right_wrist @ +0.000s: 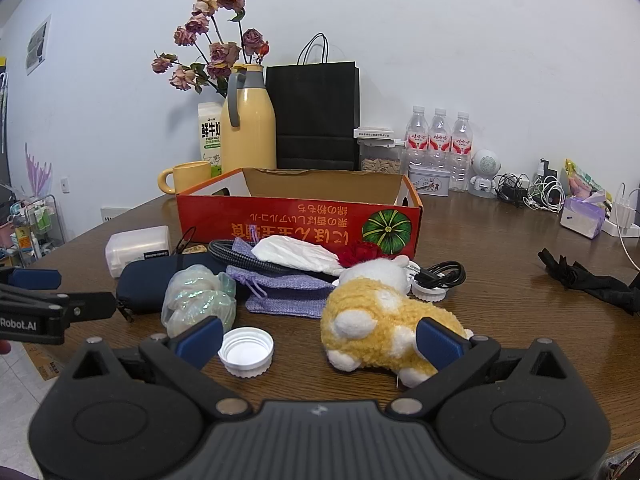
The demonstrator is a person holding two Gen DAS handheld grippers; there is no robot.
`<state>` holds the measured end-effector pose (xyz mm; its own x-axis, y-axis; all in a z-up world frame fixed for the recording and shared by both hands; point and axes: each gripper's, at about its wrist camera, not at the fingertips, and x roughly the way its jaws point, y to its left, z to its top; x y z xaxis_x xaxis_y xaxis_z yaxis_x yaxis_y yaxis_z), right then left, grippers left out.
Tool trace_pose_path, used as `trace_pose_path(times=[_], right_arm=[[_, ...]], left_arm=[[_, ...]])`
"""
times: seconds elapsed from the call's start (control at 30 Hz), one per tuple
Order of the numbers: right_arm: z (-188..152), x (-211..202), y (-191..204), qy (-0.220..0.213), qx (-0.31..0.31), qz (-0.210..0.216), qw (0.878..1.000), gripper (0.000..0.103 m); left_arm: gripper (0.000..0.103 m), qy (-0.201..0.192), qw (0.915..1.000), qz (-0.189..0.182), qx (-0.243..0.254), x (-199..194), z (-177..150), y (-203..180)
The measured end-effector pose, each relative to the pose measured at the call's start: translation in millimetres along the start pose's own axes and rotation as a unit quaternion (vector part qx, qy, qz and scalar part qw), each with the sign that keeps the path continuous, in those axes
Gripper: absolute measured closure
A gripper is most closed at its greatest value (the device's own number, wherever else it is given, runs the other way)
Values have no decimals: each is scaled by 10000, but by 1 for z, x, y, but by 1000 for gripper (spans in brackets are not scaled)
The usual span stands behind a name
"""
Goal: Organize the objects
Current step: 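Move both tools toward the clutter in front of the box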
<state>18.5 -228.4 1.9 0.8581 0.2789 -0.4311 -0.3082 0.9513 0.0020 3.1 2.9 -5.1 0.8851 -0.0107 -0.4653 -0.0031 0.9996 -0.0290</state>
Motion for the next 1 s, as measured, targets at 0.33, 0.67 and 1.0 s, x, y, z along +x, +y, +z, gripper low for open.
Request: trace_pose_path(times=[0.33,0.67,1.0], right_arm=[[0,0,0,2,3,-1,10000,0],[0,0,1,5,4,0,10000,0],[0,0,1,7,2,-2,10000,0]], left_arm=[[0,4,10000,-1,-2,0,0,0],[0,12,10000,20,-29,1,-3,1],[0,9,10000,27,-36,1,-2,2]])
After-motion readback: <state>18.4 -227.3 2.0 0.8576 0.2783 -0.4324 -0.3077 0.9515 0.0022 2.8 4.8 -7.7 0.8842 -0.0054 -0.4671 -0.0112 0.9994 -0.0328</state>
